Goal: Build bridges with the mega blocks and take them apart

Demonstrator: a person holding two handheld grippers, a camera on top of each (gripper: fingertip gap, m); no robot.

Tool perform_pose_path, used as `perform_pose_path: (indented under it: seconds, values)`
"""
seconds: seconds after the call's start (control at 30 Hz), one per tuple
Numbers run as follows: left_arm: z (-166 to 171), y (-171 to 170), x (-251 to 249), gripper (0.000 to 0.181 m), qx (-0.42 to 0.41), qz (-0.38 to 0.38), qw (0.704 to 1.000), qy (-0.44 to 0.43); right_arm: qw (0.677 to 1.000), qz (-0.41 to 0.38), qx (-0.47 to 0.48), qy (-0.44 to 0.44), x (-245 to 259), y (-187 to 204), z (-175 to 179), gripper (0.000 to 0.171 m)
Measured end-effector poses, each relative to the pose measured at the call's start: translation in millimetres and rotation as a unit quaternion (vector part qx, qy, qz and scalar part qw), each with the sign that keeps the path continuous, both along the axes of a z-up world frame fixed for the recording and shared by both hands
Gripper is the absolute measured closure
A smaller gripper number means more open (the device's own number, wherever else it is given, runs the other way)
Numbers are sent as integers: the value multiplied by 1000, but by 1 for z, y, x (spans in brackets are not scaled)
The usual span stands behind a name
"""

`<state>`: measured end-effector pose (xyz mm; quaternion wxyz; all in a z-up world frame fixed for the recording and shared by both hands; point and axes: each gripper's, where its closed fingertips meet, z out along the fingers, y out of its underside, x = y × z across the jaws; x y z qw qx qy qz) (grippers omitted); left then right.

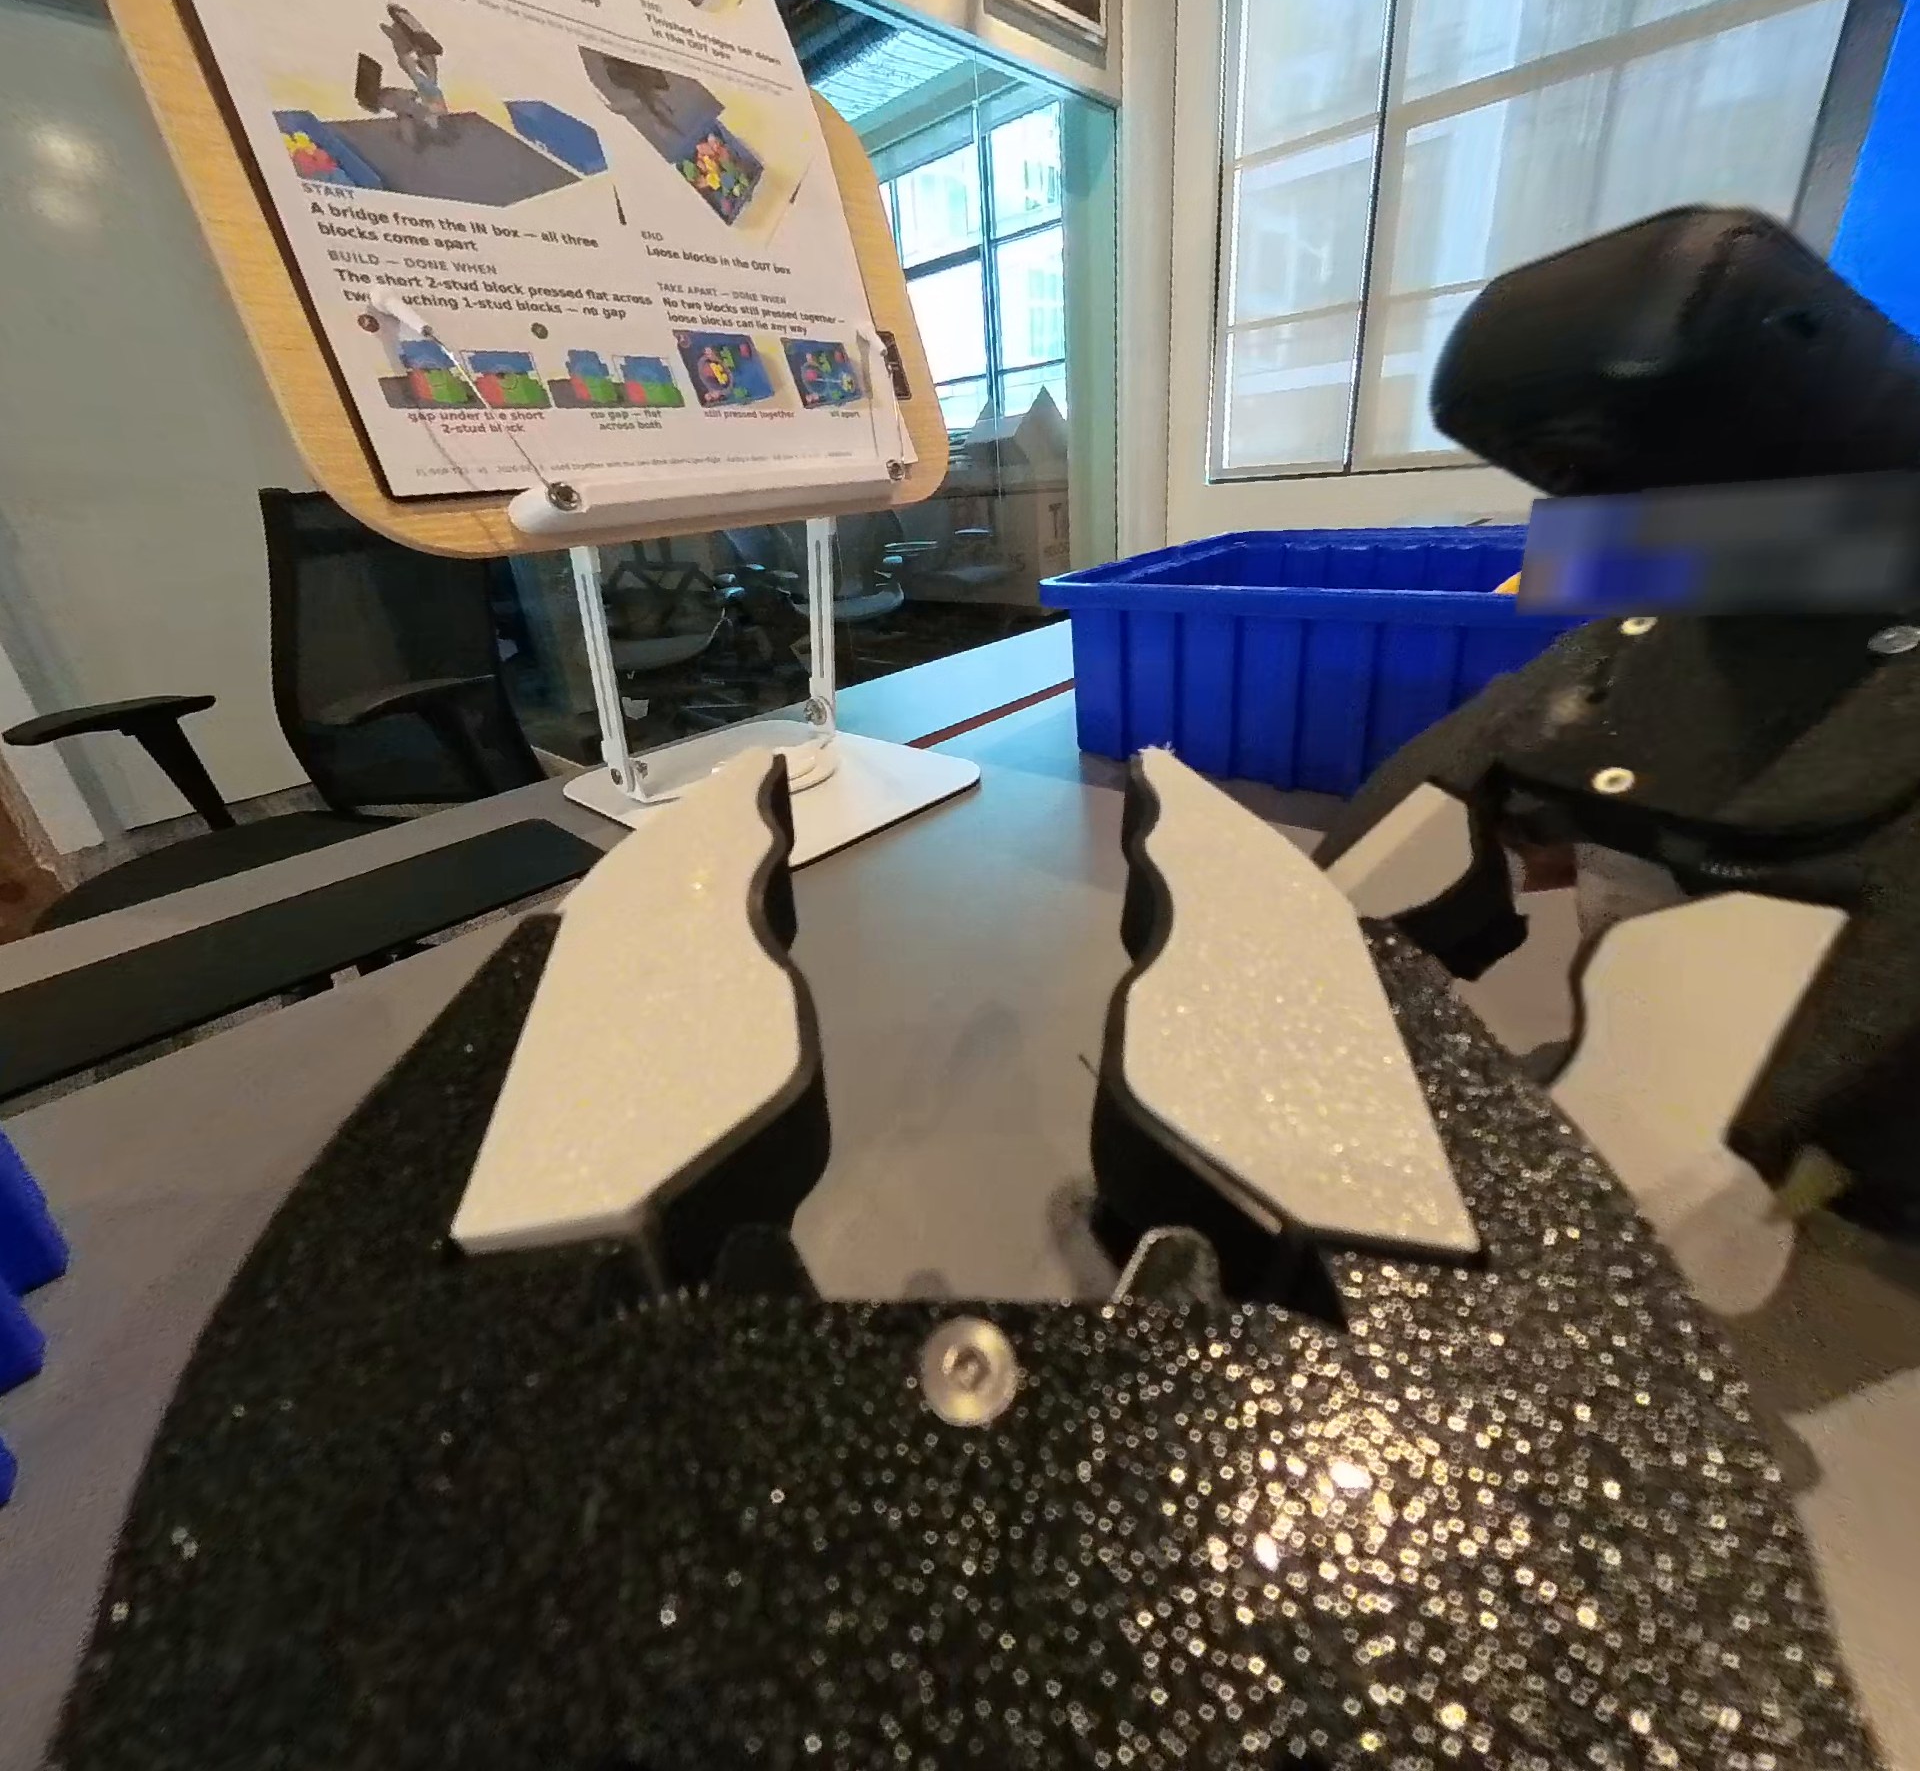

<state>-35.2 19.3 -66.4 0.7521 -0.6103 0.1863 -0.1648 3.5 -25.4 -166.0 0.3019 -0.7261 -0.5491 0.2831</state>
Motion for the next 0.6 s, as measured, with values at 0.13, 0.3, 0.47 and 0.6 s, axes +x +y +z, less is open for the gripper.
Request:
perform_pose_path:
  seconds: [0.13, 0.3, 0.47, 0.6]
  values:
    - [0, 0, 0, 120, 0, 0, 1000, 1, 996, -43, 68, 33, 8, 19, 25, 110]
    - [0, 0, 0, 121, -1, -1, 1000, 1, 903, -230, 361, 47, 84, 71, 121, 111]
    - [0, 0, 1, 121, -1, -2, 1000, 2, 761, -478, 427, -104, 235, 89, 173, 111]
    - [0, 0, 1, 121, -1, -2, 1000, 1, 752, -571, 297, -142, 302, 95, 138, 110]
